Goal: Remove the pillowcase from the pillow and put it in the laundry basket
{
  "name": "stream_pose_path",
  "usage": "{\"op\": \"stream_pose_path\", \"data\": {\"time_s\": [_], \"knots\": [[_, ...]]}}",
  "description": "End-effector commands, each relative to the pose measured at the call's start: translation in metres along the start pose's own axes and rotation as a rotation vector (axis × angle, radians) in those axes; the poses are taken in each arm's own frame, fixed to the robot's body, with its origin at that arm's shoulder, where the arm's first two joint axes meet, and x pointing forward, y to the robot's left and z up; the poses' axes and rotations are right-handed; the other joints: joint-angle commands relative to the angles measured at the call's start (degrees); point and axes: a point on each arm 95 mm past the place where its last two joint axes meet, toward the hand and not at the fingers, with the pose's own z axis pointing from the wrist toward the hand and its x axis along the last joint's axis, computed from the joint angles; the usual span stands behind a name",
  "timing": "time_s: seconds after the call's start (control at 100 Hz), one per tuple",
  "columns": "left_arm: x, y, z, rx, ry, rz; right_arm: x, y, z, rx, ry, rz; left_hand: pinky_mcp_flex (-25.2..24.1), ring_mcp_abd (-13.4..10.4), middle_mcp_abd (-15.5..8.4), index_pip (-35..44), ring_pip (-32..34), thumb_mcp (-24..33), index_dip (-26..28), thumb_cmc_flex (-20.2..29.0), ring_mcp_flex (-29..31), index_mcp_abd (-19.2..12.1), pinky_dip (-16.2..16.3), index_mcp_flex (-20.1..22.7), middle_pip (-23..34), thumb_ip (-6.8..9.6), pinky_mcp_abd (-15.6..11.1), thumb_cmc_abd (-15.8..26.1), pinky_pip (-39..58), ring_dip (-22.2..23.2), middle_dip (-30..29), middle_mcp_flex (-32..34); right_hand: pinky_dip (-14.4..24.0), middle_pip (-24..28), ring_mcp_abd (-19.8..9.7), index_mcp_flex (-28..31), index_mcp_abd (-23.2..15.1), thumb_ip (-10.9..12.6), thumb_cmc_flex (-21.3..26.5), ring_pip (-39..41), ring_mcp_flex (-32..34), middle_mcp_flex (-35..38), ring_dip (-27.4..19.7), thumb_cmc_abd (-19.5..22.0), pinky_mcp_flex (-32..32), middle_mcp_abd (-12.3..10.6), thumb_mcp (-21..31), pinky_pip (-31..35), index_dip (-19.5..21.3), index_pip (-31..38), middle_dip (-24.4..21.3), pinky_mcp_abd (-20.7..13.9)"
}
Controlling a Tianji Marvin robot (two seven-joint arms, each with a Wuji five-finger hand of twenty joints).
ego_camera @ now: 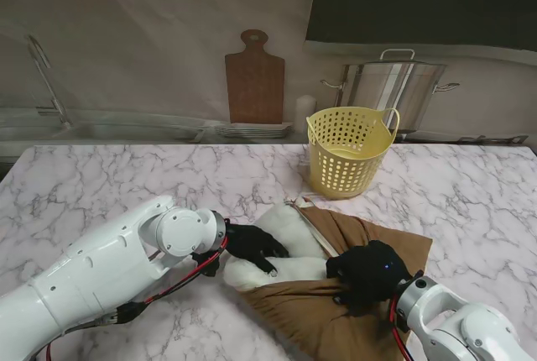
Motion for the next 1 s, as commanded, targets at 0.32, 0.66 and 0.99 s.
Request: {"op": "stream_pose_path", "data": {"time_s": [0.32, 0.66, 0.99], "knots": [[-0.049, 0.057, -0.006, -0.141, -0.118, -0.046, -0.028, -0.014, -0.028, 0.064, -0.137, -0.074, -0.4, 3.2, 5.6, 3.3, 1.2, 5.1, -0.2, 5.0, 2.1, 9.8, -1.5, 2.2, 2.5, 3.29, 10.3, 0.6, 77.9, -0.8, 0.6, 2.6, 1.3, 6.5, -1.2, 3.1, -0.1, 3.3, 13.3, 38.2, 17.2, 3.7, 10.8, -7.2, 5.2, 2.0, 15.8, 7.2, -1.3, 3.9, 0.9, -4.1], [-0.052, 0.060, -0.008, -0.165, -0.124, -0.034, -0.063, -0.029, -0.044, 0.097, -0.333, -0.112, -0.5, 3.0, 5.4, 3.4, 1.1, 5.1, -0.3, 4.8, 2.1, 9.7, -1.4, 2.2, 2.4, 3.29, 10.2, 0.5, 77.7, -0.8, 0.6, 2.6, 0.8, 6.2, -1.5, 3.3, 0.1, 3.1, 13.3, 39.6, 17.0, 3.8, 10.8, -7.4, 6.1, 2.4, 15.9, 7.3, -1.6, 3.8, 0.8, -4.4], [-0.047, 0.059, -0.015, -0.099, -0.102, -0.016, -0.060, -0.040, -0.022, 0.084, -0.252, -0.009, -2.2, 3.6, 5.8, 2.6, 0.3, 4.8, -0.9, 3.7, 0.3, 8.3, -1.3, 1.1, 1.5, 3.13, 10.5, 1.0, 76.8, -1.1, 0.2, 0.6, 0.1, 3.8, -1.1, 2.3, -0.5, 1.6, 12.9, 35.5, 16.8, 3.7, 9.2, -4.5, 4.7, 2.3, 12.7, 6.5, -4.9, 1.1, 0.0, -4.2]]}}
